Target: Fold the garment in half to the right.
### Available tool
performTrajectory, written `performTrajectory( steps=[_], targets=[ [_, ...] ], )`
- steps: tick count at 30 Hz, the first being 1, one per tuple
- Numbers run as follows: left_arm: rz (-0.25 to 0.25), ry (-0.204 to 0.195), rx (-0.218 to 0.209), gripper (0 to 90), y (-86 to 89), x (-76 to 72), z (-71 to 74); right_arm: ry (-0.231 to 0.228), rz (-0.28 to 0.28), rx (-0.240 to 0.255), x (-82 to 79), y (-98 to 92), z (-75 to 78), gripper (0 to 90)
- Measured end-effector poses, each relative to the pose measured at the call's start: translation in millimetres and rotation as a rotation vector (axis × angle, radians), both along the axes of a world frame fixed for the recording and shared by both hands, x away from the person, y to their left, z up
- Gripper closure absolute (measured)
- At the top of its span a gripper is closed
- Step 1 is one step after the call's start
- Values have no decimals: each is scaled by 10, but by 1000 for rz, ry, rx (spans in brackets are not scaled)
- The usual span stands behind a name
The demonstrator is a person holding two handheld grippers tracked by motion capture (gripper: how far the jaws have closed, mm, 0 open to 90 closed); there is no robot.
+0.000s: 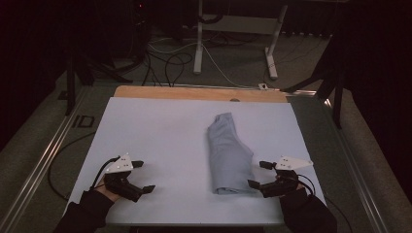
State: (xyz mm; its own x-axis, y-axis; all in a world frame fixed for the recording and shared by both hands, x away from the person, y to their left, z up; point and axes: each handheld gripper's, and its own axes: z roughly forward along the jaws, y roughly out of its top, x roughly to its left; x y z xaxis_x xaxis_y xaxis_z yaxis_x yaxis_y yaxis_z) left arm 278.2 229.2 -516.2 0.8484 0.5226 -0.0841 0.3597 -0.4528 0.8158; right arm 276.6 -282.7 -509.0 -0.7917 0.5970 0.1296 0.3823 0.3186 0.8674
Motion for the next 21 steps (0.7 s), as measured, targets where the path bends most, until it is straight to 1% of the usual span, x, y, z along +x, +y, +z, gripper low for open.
performTrajectory(
  steps=[3, 5, 7, 14, 16, 21],
  targets=[
    [0, 0, -4, 8, 6, 1, -2, -4, -29, -12, 0, -36, -30, 87],
    [-4, -2, -2, 8, 2, -3, -2, 4, -48, -16, 4, -59, -50, 87],
    [-5, -5, 1, 8, 0, -6, 0, -4, -65, -30, -5, -81, -58, 86],
    [3, -10, -1, 8, 13, -20, 9, -13, -87, -64, -37, -112, -112, 86],
    [3, -11, -3, 8, 17, -22, 11, -10, -83, -60, -51, -119, -120, 86],
    [8, -13, -9, 8, 22, -24, 12, -12, -98, -50, -87, -145, -110, 86]
  ],
)
